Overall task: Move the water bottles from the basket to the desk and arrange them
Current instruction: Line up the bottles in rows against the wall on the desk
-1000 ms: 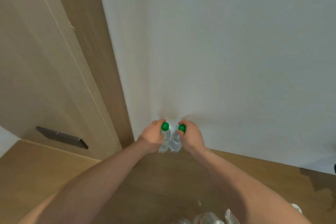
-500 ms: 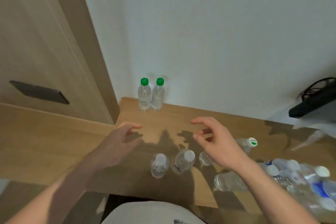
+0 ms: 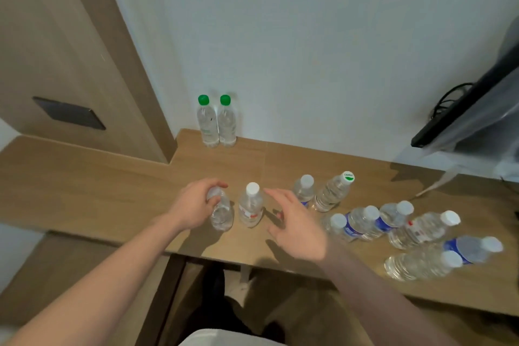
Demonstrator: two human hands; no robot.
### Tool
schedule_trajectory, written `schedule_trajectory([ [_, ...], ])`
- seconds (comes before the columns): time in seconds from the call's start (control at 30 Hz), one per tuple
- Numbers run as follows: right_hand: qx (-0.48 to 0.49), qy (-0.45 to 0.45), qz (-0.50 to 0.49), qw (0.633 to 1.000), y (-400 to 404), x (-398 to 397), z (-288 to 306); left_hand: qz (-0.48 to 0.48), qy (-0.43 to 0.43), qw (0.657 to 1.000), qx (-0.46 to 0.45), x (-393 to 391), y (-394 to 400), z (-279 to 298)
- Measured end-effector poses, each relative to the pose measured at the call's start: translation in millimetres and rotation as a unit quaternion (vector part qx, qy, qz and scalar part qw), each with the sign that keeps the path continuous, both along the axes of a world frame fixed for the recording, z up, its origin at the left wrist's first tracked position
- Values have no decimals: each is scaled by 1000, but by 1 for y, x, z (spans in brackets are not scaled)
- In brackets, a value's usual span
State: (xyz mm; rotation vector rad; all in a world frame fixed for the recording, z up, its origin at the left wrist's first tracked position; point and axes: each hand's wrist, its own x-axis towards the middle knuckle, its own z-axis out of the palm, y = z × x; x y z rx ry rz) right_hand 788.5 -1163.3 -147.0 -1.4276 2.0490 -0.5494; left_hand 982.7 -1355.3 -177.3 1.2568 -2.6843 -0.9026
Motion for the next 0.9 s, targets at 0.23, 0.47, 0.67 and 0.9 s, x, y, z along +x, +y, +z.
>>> schedule_trajectory([
  [0.23,-41,5,-65,997,59,-5,7,-41,-23,997,-61,-11,22,25],
  [0.47,-117,25,-219,968,85,-66,53,-187,49,974,-115,-83,39,81],
  [0.67,-8,109,-271,956,99,-120,66,-308,-4,947,-91,-169,45,66],
  [0.9,152,98,-245,952,107,-139,48,-345,-131,924,-100,-208,39,32],
])
